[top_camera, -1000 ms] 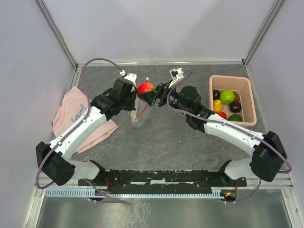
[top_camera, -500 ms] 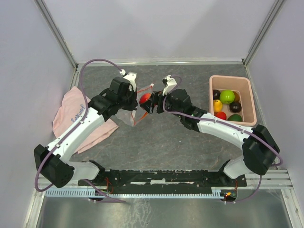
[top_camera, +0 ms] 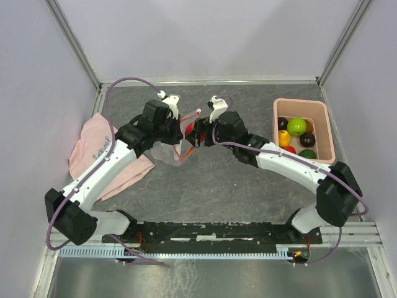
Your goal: Place the food in the zip-top bag and seal the zipper
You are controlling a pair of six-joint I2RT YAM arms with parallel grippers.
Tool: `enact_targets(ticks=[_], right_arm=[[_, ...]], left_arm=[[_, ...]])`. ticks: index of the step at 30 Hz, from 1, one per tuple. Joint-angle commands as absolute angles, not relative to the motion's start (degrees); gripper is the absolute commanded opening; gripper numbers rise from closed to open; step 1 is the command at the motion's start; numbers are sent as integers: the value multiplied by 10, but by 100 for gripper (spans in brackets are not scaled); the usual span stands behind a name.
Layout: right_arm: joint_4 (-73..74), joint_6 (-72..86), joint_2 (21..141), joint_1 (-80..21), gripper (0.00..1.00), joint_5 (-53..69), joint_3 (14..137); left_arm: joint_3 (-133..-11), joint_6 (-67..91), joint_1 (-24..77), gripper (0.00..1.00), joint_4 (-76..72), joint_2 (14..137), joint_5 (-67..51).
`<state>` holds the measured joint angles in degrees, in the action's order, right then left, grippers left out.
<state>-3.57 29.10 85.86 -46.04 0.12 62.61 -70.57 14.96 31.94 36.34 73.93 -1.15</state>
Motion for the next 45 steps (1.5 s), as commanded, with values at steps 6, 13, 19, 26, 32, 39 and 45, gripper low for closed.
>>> enact_targets(ticks=[6,13,19,26,32,39,45], right_arm=[[123,298,885,-464,60,-165,721],[147,276,881,-464,60,-108,731],[46,281,864,-465,60,-18,700],[5,281,784,-465,62,-27,654],[-87,297,741,-465,62,-33,597],[-142,332,753,-465,63,-11,591],[-169,345,757,-464,63,0,589]], left_arm=[[-708,153,318,3,336,734,-39],[-708,150,318,3,337,739,-40],[-708,150,318,3,337,745,-50],[-712,149,318,3,349,755,-29],[-713,149,318,3,350,757,-34],[-712,149,318,3,349,759,-40],[-712,151,318,3,348,759,-41]])
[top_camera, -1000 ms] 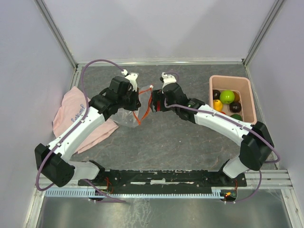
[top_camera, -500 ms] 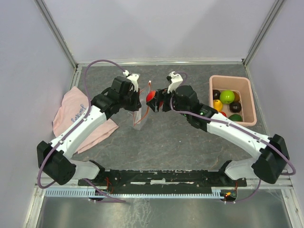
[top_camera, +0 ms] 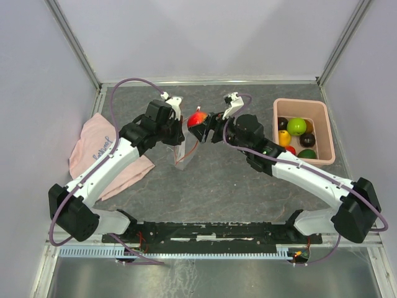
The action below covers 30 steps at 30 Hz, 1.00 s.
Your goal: Place the food in the zip-top bag and seal the zipper
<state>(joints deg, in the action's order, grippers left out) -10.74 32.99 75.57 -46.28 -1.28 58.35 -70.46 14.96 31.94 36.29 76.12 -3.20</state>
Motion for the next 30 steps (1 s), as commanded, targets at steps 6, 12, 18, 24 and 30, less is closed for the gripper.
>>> enact_targets(ticks=[6,12,18,24,30], right_arm=[[-211,372,802,-464,63,17,576],[-209,367,828,-465,63,6,562],[-175,328,835,-464,63,-30,541],[-192,296,869,-465,63,29,548],[-211,256,889,-465,64,84,553]], left_arm=[[-708,154,318,3,341,752,-47],[-708,156,318,3,339,749,-48],[-707,158,318,3,337,744,-45],[-706,158,318,3,333,746,-65],[-704,159,318,3,329,748,-78]])
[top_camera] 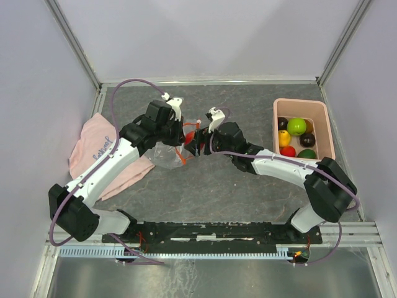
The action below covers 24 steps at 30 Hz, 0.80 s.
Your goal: Place the food in the zip-top bag and seal the zipper
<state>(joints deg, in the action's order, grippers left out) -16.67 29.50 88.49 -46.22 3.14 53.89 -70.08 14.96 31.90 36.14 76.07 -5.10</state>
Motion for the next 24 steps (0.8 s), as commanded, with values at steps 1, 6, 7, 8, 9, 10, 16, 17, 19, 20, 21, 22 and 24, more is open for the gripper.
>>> enact_targets(ticks=[1,6,7,8,9,10,16,17,19,20,21,22,24], right_arm=[[-212,247,890,-466,65,92,554],[-229,214,893,-471,67,111,546],[-241,215,891,-471,68,114,542],[-253,217,890,-472,69,119,539],[-263,216,889,-473,69,126,538],[-272,212,890,-474,69,133,539],[-292,175,902,-488,69,150,553],[-295,172,901,-490,70,157,553],[-291,160,894,-493,70,159,551],[-284,153,890,-495,71,160,551],[-274,144,887,-495,71,160,552],[-261,136,883,-496,70,156,552],[-260,128,870,-496,69,133,543]], left_arm=[[-704,160,319,3,329,748,-81],[-702,163,318,3,324,751,-95],[-702,164,319,3,324,752,-98],[-702,165,318,3,324,753,-102],[-702,164,318,3,323,755,-108],[-702,165,318,3,323,758,-112],[-700,172,318,3,308,765,-173],[-700,172,319,3,307,766,-179],[-704,169,319,3,311,770,-184],[-707,167,319,3,314,772,-184],[-711,164,319,3,318,773,-185],[-716,163,320,3,322,775,-187],[-726,164,324,3,326,776,-201]])
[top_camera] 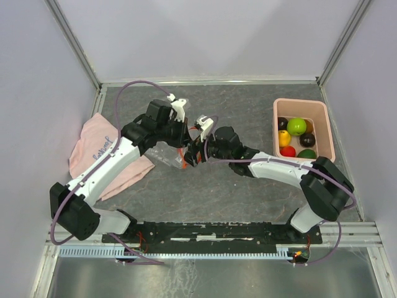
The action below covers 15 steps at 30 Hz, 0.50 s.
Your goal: Place the food in the zip-top bag and seal the zipper
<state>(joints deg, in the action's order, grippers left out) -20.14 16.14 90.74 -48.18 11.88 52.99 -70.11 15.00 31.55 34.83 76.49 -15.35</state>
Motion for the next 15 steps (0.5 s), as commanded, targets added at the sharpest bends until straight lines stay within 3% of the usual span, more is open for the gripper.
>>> enact_targets(ticks=[1,9,15], right_arm=[[-265,130,863,-497,69,114,533],[-219,127,816,-496,70,-4,498],[-169,128,766,-496,91,-60,478]], left_arm=[[-729,166,328,3,326,776,-209],[-706,201,345,3,300,753,-243],[-698,214,345,3,300,744,-233]])
